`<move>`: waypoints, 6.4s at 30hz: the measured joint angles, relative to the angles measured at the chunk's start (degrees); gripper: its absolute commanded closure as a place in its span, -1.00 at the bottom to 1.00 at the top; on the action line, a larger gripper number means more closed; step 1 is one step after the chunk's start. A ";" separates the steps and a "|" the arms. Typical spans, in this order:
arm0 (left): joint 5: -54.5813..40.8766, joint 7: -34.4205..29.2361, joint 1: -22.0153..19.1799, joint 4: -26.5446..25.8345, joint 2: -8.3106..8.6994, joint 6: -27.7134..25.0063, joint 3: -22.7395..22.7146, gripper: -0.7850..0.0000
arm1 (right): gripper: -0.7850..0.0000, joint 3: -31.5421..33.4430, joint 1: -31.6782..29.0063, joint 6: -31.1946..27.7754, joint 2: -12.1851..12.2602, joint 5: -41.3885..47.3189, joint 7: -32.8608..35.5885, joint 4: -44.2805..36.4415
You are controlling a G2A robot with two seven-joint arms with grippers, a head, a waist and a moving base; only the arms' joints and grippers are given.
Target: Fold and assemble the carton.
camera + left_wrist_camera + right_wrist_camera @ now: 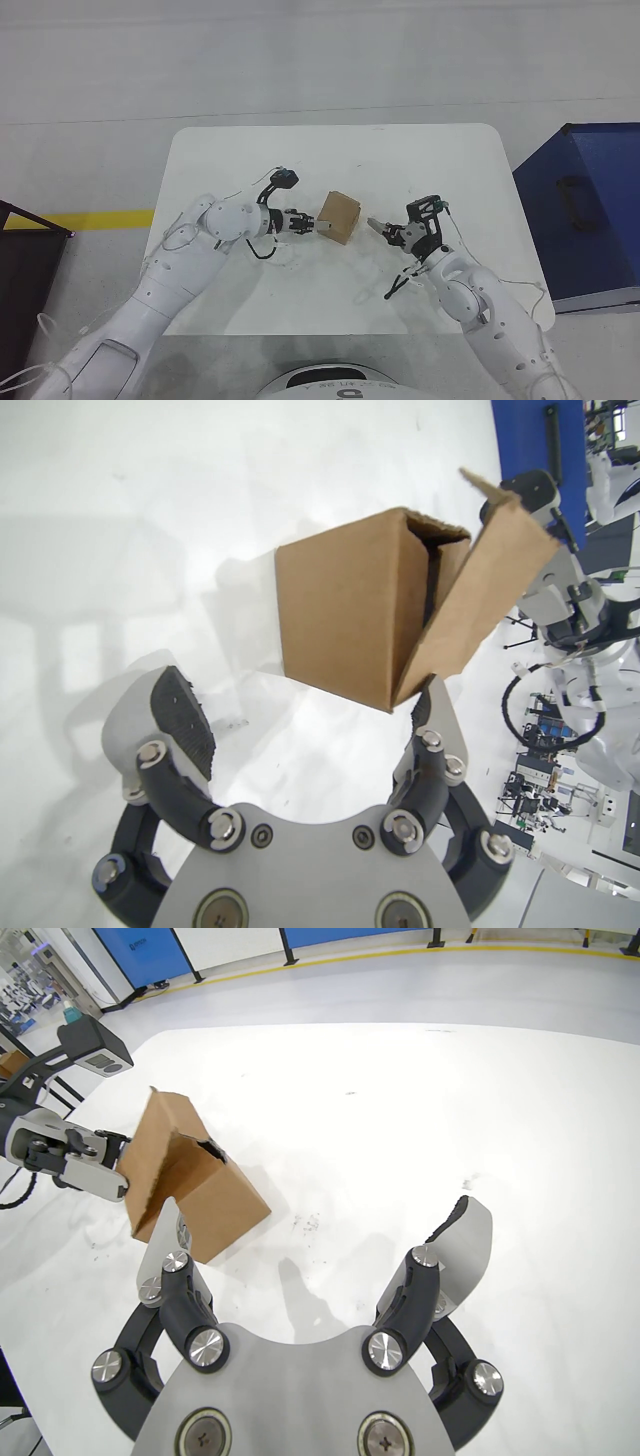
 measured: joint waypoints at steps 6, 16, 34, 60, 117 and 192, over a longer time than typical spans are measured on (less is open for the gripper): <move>-9.58 0.60 2.79 -1.70 1.11 -0.91 -6.61 -1.00 | -0.96 -1.77 1.28 -12.53 0.11 4.07 2.20 1.96; -8.15 10.38 5.96 -3.20 1.98 5.53 -12.07 -1.00 | -0.80 -9.48 5.98 -19.70 -0.93 6.64 8.26 5.05; -8.60 9.29 6.95 -4.05 2.03 5.10 -12.00 -1.00 | -0.70 -2.32 4.16 -19.63 -0.37 4.10 -6.06 1.75; -7.17 7.17 11.51 -6.02 3.89 5.05 -18.43 -1.00 | -0.73 -15.00 11.73 -37.09 -1.55 6.48 6.16 7.03; -7.70 1.51 7.28 -2.93 2.40 0.86 -6.70 -0.85 | -0.15 -14.34 11.31 -9.62 -3.10 -14.67 -1.84 7.44; -11.85 3.51 5.96 1.51 2.47 -4.24 -7.58 -0.40 | -0.53 -15.57 14.67 -2.18 -5.42 -14.39 0.86 8.25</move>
